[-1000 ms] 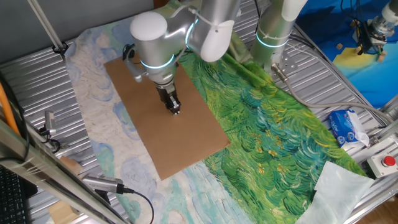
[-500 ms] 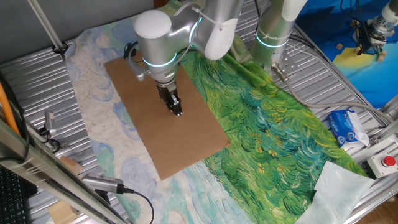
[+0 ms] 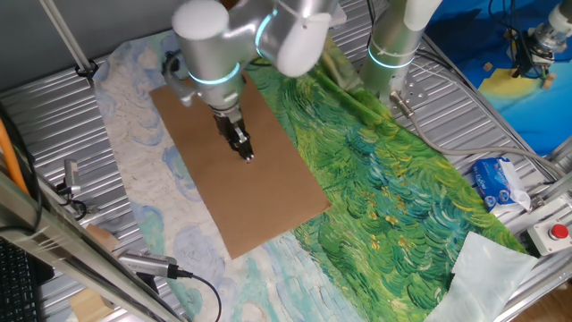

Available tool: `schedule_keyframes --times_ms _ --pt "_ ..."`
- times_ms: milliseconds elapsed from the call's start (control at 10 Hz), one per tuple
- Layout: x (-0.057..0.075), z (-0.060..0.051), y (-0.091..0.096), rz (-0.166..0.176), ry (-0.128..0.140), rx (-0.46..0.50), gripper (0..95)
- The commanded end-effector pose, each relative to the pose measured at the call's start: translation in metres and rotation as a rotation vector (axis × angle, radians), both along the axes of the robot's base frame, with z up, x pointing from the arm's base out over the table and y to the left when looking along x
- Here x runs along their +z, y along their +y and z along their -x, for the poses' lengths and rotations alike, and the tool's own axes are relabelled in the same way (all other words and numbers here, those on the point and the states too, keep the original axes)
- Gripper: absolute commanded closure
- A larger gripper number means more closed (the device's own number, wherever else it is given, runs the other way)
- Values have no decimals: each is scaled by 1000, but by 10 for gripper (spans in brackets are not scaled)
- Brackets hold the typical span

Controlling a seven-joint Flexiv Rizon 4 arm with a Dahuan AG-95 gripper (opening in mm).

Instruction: Grab the block and place it at the designated location

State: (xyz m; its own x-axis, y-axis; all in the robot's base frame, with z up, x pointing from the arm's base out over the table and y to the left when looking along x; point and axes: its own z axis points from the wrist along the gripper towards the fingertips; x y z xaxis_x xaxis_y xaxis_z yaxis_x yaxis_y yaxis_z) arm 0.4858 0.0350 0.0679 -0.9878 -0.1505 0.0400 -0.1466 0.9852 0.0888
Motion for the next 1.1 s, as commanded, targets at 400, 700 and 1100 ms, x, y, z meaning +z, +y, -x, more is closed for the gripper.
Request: schedule_keyframes --times_ms 400,700,1100 --pt "7 -14 10 12 66 -64 760" --pt "11 -25 33 37 91 -111 760" --pt "6 -28 62 56 90 -164 950"
